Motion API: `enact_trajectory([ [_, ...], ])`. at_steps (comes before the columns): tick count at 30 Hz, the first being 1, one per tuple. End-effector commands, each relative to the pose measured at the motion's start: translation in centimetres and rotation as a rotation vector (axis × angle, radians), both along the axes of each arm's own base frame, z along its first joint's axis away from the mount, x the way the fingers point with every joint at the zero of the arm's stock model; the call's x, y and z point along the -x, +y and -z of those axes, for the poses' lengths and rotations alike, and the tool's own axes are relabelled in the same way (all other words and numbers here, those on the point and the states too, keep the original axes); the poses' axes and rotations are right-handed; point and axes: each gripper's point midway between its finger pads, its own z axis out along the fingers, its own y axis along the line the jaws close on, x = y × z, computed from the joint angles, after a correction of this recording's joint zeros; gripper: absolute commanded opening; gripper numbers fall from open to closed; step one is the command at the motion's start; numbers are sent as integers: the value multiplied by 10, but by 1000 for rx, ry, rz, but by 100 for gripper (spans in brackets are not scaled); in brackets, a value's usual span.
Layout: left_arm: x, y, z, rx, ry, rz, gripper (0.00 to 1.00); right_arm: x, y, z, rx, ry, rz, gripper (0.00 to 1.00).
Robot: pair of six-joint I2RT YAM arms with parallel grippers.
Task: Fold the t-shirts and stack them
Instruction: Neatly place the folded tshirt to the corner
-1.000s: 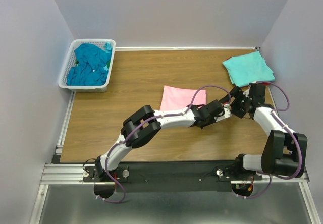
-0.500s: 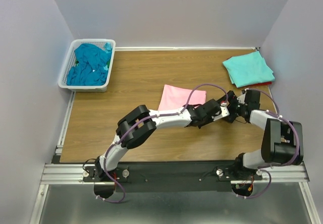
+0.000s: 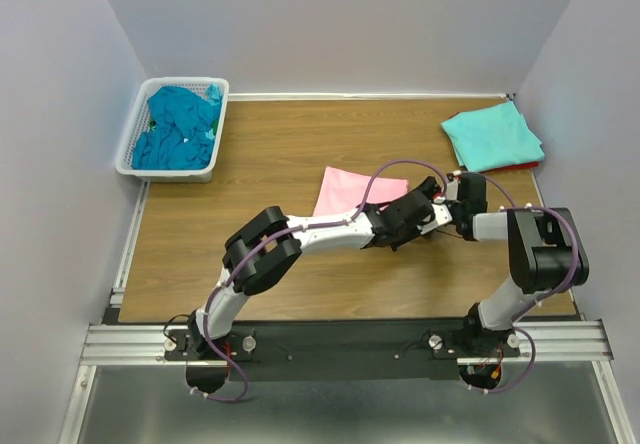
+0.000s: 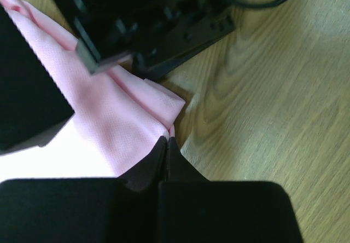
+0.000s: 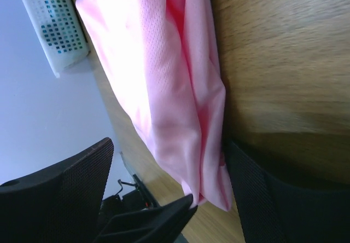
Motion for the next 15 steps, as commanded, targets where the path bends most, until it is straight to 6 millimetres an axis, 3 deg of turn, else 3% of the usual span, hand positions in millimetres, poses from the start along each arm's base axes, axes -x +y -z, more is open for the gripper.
enact_trajectory([
  [1,1,-8,-31,88,-11,1,0,16,9,37,53,132,-11,87],
  [8,-1,-12,-40,121,-12,1,0,16,24,45,81,145,-62,80],
  [15,0,-13,-45,145,-3,3,0,14,25,46,114,138,-72,58],
])
